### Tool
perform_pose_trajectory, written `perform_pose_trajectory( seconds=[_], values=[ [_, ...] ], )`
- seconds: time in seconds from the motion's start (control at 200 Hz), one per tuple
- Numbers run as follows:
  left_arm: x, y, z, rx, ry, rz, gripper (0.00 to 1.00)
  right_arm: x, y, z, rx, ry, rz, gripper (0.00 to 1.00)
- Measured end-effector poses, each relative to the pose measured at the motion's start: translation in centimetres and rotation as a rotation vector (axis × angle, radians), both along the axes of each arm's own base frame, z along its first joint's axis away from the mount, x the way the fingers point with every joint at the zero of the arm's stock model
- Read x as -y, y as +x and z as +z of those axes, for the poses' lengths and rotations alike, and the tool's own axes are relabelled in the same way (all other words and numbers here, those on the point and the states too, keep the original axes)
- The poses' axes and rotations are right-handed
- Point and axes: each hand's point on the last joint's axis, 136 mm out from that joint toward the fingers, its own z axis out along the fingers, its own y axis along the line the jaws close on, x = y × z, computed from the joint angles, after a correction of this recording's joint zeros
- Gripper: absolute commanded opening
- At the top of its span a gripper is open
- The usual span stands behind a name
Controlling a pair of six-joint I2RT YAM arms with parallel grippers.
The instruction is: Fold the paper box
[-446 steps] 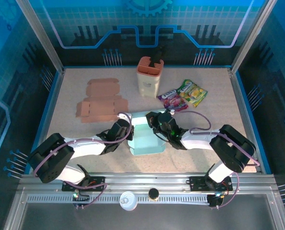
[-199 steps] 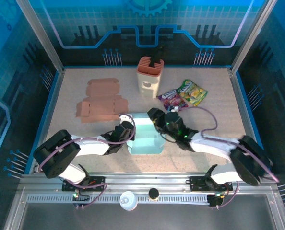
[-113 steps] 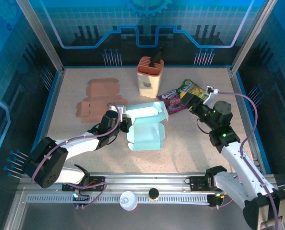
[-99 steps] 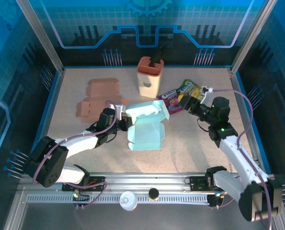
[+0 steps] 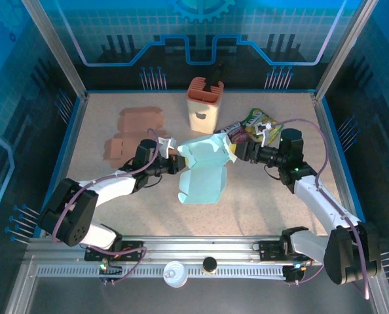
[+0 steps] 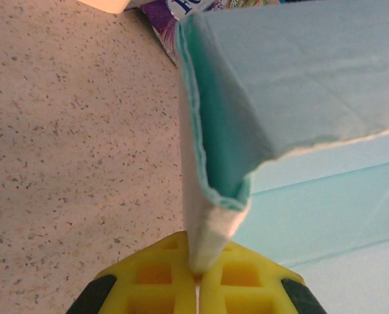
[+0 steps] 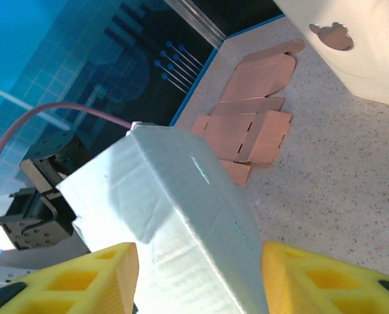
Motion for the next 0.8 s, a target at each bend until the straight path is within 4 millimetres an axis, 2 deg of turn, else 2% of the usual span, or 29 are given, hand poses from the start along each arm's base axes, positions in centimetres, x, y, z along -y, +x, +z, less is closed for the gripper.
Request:
perform_pose_trajectory(
  seconds=[0.395, 0.64, 0.8],
  values=[
    [0.0, -0.2, -0.3, -0.037, 0.018, -0.004, 0.0, -2.1, -0.6, 0.5, 0.073, -0.141, 0.074, 0.45],
    [-0.4, -0.7, -1.1, -0.075, 0.043, -0.003, 0.0, -3.2, -0.9, -1.1, 0.081, -0.273, 0.095, 0.44],
    [-0.6, -0.8, -0.9, -0.069, 0.059, -0.002, 0.0, -4.0, -1.3, -1.6, 0.097, -0.354, 0.109, 0.45]
  ],
)
